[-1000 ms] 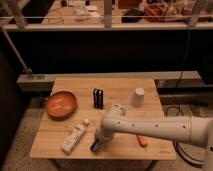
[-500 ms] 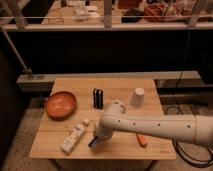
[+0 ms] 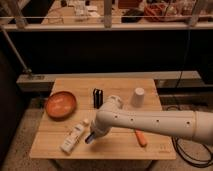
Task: Place the white sponge in the ceramic bowl
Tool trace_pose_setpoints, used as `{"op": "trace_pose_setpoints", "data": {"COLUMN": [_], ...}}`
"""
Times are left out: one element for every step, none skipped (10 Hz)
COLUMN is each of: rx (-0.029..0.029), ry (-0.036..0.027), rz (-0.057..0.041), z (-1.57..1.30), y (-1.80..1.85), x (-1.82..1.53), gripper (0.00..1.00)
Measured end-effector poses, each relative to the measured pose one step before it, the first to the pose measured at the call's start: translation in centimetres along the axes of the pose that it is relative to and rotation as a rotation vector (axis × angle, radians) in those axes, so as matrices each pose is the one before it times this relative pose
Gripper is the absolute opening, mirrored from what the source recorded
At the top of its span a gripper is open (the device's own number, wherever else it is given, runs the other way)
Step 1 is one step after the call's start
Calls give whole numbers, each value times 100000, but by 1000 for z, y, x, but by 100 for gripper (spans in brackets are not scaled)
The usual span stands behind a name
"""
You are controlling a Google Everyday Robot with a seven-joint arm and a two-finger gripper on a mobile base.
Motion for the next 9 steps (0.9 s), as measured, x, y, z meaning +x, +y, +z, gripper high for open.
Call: {"op": "trace_pose_setpoints", "data": {"rx": [367, 565, 465, 618, 768, 574, 715, 291, 254], "ry": [155, 370, 179, 71, 257, 19, 24, 203, 54], "rz": [-207, -378, -397, -870, -187, -363, -513, -334, -92], "z": [-192, -254, -209, -254, -411, -223, -257, -197, -56], "y": [-375, -342, -399, -868, -938, -765, -800, -477, -163], "x": [-79, -72, -166, -407, -187, -304, -267, -114, -2], "gripper": [2, 2, 2, 2, 2, 2, 2, 2, 2]}}
